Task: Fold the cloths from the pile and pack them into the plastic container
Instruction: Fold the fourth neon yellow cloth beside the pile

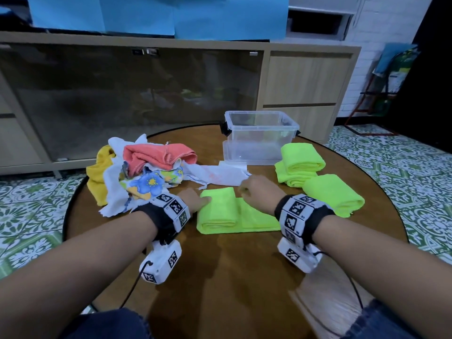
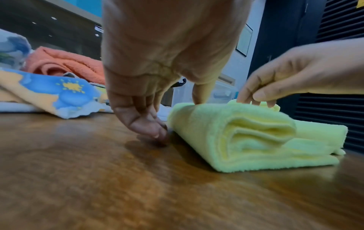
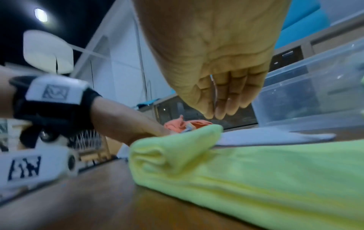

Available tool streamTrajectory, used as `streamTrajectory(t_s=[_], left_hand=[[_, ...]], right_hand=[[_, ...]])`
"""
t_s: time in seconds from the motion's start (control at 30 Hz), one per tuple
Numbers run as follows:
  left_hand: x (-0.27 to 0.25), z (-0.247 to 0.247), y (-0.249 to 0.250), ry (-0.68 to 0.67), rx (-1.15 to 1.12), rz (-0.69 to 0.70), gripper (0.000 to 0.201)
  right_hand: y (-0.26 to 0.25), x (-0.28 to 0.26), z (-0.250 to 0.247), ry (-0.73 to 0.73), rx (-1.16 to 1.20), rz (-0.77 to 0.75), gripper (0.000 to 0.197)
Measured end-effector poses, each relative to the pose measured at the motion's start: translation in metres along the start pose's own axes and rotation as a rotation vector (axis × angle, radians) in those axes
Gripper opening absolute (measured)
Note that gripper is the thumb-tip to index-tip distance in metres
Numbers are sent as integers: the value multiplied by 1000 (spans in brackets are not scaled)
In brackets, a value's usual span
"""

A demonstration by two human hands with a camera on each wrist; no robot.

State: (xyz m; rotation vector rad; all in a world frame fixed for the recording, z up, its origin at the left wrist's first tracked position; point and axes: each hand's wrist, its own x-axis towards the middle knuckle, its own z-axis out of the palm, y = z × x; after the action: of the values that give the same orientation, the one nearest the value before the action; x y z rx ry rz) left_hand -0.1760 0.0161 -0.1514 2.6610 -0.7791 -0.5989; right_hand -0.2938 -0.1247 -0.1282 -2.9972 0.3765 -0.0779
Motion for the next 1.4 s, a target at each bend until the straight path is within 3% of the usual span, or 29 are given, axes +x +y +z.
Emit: streamTrajectory(t_s=[0.07,0.17,0.37,0.47,0.57,0.73,0.93,1.03,1.2,1.4], left_hand=[[-1,3,-1,-39,-94,-64,45],[0,10,0,-38,-251,-129,44],[4,11,4,-72,-843,-182,30],[3,7,7,-94,-957,-179,21],[-3,7,14,-115,-1021,-104,29],[-9,12,26,-10,-1022,46,39],[-12,20,48,-8,-968,96,47],[-10,26,53,5,-824,192,51],[-10,37,51,105,-341,324,50],[-17,44,66,21,-222,376,57]], right_hand=[[-16,6,0,-57,160,-10,32],[-25,10,11,-204,196,17,31],[-19,11,9,-224,536,225,34],[-19,10,3,-245,760,345,49],[-12,10,-1,-272,875,397,66],[-3,6,-3,-271,1032,449,73],[13,-8,-5,-336,1142,394,49],[20,-10,-4,-319,1160,441,48],[28,-14,-2,-235,1199,549,36],[37,-18,-2,-165,1071,603,27]])
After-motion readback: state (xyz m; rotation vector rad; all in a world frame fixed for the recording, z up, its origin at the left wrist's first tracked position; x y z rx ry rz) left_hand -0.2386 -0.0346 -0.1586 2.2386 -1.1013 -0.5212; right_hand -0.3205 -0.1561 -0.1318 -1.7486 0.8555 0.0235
